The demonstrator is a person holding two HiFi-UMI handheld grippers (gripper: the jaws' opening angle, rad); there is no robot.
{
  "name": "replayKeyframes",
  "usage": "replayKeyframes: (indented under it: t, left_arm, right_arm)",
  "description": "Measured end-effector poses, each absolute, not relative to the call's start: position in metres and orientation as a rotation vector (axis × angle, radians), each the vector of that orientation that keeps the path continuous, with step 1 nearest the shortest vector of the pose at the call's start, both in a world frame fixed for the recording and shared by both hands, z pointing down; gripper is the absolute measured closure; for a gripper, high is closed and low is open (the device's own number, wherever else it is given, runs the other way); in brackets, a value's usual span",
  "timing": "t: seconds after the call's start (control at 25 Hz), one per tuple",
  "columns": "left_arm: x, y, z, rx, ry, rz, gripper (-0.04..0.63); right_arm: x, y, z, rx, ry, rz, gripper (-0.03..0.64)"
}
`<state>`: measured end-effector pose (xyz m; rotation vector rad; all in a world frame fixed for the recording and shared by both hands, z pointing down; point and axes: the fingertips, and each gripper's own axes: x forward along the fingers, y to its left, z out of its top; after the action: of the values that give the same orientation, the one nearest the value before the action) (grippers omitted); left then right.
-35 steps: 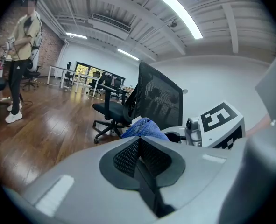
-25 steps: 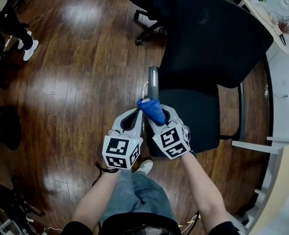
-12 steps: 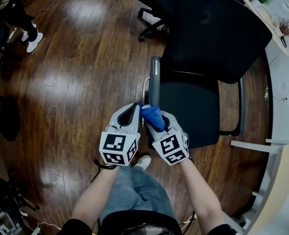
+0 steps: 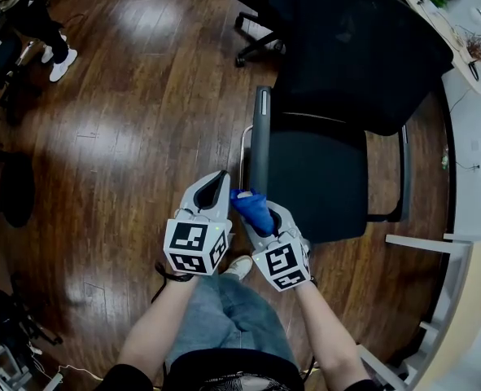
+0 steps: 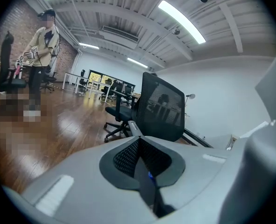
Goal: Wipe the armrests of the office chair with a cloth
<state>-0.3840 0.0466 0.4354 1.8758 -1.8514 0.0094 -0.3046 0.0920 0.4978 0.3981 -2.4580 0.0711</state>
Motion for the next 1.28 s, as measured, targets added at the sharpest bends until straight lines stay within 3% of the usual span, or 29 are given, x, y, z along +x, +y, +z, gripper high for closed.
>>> replayKeyframes:
  t: [0.6, 0.88, 1.28]
  left_arm:
    - [-0.355, 0.062, 0.453, 1.905, -1.798, 0.078, 0.591]
    - [-0.318, 0.054, 0.446, 1.991, -1.711, 0.153, 0.591]
    - [-0.28, 0.046, 0.462, 2.059, -1.596, 0.258, 0.591]
  right_arm:
    - [-0.286, 0.113, 0.509, 0.495, -2.496, 0.174, 0.48]
    - [-0.241, 0.065, 0.494, 0.892, -2.523, 0.565, 0.48]
    - [-0.243, 0.051, 0.522, 1.017, -2.513, 0.819, 0.48]
